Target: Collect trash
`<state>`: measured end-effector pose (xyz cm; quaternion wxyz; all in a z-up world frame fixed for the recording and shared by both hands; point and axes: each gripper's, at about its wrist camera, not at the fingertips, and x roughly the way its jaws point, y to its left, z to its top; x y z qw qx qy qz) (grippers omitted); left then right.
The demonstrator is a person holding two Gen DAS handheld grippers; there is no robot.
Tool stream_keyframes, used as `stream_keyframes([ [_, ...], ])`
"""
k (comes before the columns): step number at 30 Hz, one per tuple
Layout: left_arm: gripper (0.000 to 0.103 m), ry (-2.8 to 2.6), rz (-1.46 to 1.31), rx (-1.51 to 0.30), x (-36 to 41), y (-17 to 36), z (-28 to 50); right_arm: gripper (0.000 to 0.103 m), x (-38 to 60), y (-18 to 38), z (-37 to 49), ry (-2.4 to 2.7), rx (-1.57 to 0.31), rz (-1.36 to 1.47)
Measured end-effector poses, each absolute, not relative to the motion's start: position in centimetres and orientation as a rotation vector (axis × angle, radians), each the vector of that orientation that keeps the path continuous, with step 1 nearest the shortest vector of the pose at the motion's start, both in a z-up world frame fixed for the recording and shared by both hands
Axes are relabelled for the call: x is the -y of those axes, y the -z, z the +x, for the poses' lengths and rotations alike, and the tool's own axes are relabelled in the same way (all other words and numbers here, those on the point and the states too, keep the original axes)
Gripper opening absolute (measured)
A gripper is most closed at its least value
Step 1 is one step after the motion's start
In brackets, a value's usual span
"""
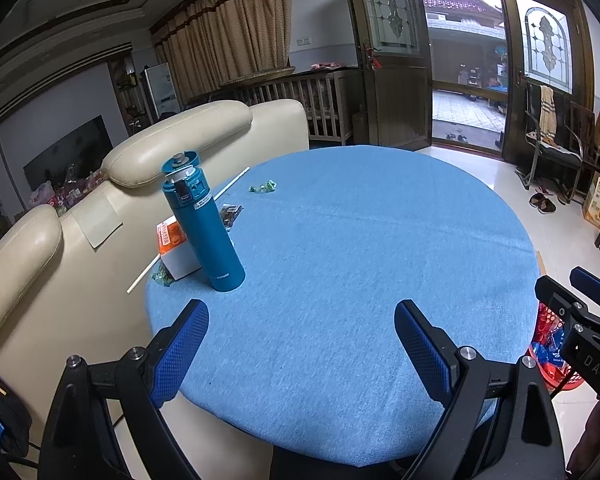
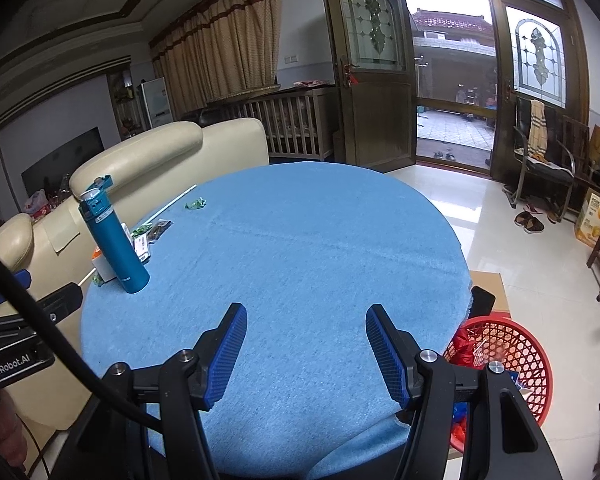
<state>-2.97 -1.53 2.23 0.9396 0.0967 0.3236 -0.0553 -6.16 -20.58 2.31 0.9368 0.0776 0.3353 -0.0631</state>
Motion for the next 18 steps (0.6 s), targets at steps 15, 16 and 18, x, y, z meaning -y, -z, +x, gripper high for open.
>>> stream_keyframes([
  [15, 0.094, 0.133, 0.186, -0.656, 1.1, -1.6, -2.1, 0.066, 20.4, -2.2, -5.4, 0.14, -0.689, 0.135],
  [16, 0.094, 0.132, 0.187, -0.658, 1.1, -1.3, -1.8, 0.066, 20.6, -1.9, -5.1, 0.147, -0.694, 0.135],
  [18, 0.094, 0.138, 0.182, -0.679, 1.3, -0.5, -0.8, 0.066, 21.1, -1.4, -4.4, 0.157, -0.704, 0.139],
])
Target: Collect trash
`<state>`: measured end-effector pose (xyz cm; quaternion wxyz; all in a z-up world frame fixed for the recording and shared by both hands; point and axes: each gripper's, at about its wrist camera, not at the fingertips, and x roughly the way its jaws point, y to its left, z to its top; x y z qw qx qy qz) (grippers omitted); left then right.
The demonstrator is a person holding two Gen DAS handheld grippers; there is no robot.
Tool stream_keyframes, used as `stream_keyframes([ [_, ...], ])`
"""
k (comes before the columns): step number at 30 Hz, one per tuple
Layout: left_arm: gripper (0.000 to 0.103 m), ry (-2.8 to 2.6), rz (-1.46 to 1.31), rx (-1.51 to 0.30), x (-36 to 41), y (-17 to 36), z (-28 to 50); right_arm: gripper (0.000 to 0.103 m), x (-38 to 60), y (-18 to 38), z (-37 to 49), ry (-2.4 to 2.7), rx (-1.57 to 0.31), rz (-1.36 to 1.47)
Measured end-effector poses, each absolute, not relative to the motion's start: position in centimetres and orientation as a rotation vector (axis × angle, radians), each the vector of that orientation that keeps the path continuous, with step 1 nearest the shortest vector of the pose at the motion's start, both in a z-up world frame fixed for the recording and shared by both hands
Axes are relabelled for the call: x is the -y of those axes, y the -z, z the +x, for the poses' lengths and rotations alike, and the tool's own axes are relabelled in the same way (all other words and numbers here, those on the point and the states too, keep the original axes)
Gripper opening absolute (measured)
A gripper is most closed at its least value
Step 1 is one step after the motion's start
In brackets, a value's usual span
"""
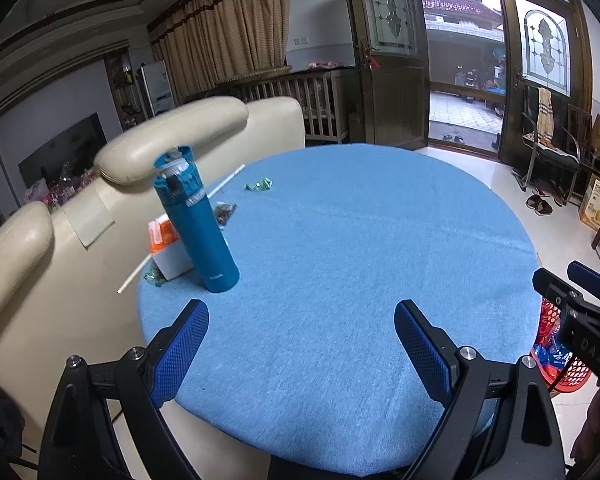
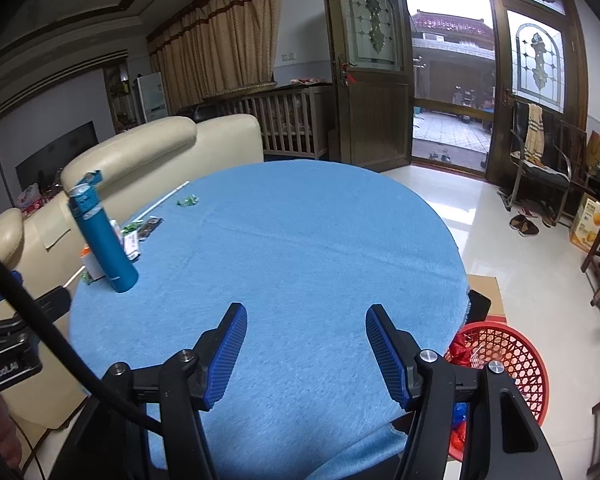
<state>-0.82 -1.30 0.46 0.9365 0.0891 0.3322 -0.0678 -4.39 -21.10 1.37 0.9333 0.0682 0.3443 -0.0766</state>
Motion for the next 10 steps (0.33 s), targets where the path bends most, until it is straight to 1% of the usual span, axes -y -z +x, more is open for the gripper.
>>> stream_keyframes([
  [1, 0.094, 0.143, 0.181, -0.691, 1.4, 0.0, -0.3, 0.066, 21.4, -0.9, -3.8, 0.163, -0.712, 0.142],
  [3, 0.094, 0.15, 0.176, -0.745, 1.7, 1.7, 1.5, 0.07, 22.1, 0.5, -2.5, 0.181, -0.731, 0.135],
  [6, 0.094, 0.17, 0.159, -0.782, 1.8, 3.9, 3.2, 0.07, 23.3, 3.4, 0.0, 0.22, -0.807, 0.135],
  [10, 0.094, 0.175, 0.159, -0.796, 2.2, 5.2, 5.0, 0.07, 25.2, 6.5, 1.6, 0.247, -0.884, 0.196],
])
